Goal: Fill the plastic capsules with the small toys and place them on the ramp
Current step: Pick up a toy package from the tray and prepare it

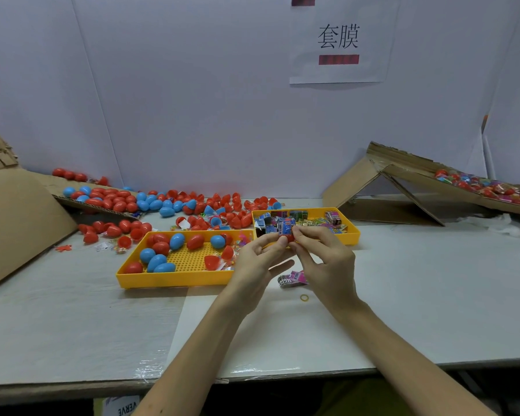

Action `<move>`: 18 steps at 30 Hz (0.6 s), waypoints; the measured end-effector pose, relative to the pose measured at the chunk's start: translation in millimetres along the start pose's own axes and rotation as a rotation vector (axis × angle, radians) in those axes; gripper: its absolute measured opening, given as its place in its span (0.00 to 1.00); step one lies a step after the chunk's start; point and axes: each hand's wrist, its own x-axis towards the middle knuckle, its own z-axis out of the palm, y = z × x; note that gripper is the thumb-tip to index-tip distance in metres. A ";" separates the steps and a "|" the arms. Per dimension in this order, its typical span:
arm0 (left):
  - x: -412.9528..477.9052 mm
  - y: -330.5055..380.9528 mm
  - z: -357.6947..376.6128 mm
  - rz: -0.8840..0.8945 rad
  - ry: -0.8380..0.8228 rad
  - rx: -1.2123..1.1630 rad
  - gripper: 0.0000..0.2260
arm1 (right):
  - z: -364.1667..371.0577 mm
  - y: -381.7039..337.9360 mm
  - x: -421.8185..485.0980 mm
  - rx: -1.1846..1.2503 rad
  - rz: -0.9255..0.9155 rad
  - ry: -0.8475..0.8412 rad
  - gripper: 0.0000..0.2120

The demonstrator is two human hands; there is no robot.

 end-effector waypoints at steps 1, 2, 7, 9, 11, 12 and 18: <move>0.0 0.0 -0.1 0.003 -0.004 0.008 0.15 | -0.3 0.2 0.4 0.002 -0.005 -0.001 0.15; 0.1 -0.1 0.0 0.006 -0.007 0.014 0.15 | -0.6 0.2 0.6 0.008 -0.009 -0.001 0.15; -1.5 -0.6 0.9 -0.005 -0.034 0.023 0.15 | 0.9 -3.6 2.8 0.011 0.047 0.019 0.18; -1.7 -0.7 1.3 -0.019 -0.061 0.027 0.16 | 0.6 -2.4 2.4 0.011 0.066 0.016 0.18; -1.9 0.1 4.1 -0.025 -0.062 0.033 0.18 | -0.5 -1.3 1.7 -0.005 0.042 0.003 0.17; -1.9 0.2 5.5 -0.012 -0.049 0.038 0.19 | -0.7 -1.4 1.4 -0.005 0.019 -0.012 0.18; -1.7 0.2 2.3 0.025 -0.015 0.001 0.18 | 2.1 -5.8 1.1 0.010 -0.063 -0.064 0.17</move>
